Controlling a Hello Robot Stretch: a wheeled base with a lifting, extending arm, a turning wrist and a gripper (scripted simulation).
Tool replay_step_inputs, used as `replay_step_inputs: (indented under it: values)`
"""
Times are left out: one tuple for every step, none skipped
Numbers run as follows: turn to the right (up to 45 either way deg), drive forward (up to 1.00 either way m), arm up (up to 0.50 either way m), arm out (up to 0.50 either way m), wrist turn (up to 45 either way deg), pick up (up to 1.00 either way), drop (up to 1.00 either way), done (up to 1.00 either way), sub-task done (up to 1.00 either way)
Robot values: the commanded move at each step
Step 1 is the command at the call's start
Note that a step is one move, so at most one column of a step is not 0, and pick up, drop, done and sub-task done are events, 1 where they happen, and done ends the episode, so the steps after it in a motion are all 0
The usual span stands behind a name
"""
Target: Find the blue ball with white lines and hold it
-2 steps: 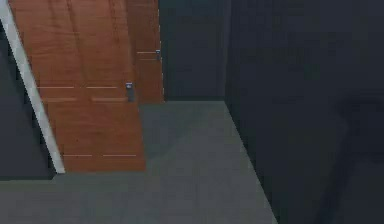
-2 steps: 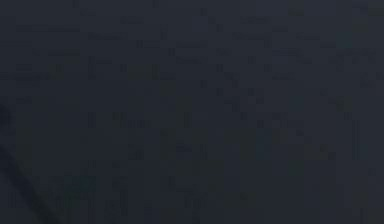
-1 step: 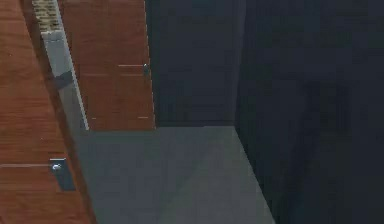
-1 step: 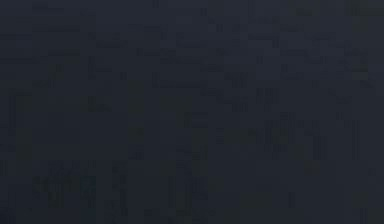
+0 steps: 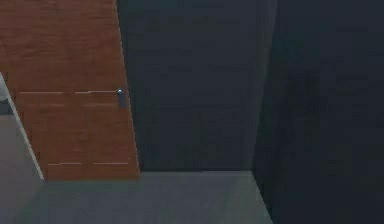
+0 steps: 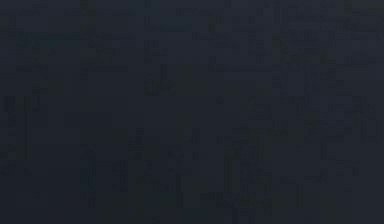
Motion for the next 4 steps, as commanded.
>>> replay_step_inputs:
  values:
    - [-39.0,0.00,0.00,0.00,0.0,0.00,0.00,0.00,0.00]
    - [0.0,0.35,0.00,0.00,0.0,0.00,0.00,0.00,0.00]
    - [-21.0,0.00,0.00,0.00,0.0,0.00,0.00,0.00,0.00]
    - [0.0,1.00,0.00,0.00,0.0,0.00,0.00,0.00,0.00]
